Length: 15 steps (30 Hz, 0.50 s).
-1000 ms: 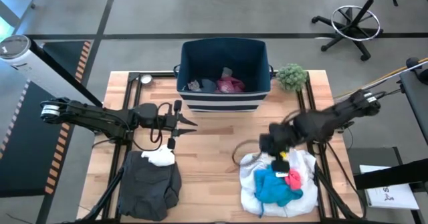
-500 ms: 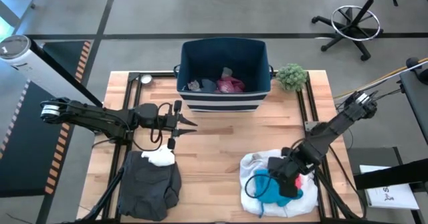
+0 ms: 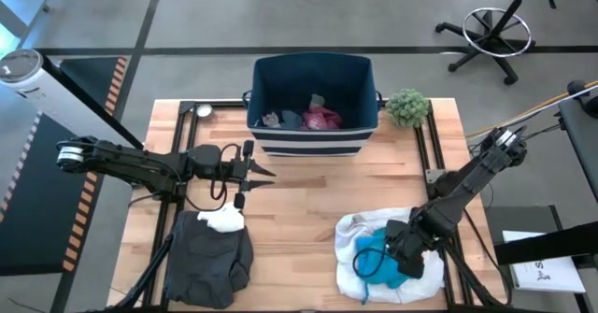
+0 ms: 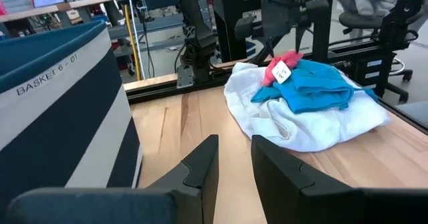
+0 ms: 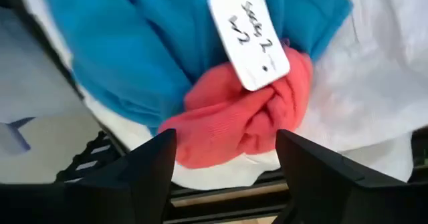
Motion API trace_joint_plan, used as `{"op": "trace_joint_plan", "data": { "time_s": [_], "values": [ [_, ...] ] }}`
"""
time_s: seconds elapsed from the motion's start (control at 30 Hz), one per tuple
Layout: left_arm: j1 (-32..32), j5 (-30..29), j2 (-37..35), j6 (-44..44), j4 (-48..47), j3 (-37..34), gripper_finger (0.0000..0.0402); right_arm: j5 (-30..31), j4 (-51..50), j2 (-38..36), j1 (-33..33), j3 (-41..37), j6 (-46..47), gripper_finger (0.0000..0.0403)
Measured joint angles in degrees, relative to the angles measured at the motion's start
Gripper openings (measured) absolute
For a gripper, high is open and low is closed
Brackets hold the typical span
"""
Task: Sort clothes
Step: Put the orange socks into the laundry organizer
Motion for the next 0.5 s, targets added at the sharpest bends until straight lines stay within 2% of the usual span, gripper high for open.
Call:
{"op": "trace_joint_plan", "data": {
  "time_s": [0.23,0.33,0.43,0.5],
  "values": [
    [0.0,0.0,0.0,-0.8,-0.4,0.0,0.0077,-4.4,6.7,0.0,0.0,-6.4,-1.3,0.0242],
    [0.0,0.0,0.0,-0.7,-0.3,0.0,0.0077,-4.6,7.1,0.0,-0.3,-7.8,-2.4,0.0230],
    [0.0,0.0,0.0,-0.7,-0.3,0.0,0.0077,-4.6,7.1,0.0,-0.8,-8.3,-4.3,0.0190],
    [0.0,0.0,0.0,-0.8,-0.3,0.0,0.0077,-4.4,6.9,0.0,-0.8,-8.2,-5.8,0.0143]
  ]
}}
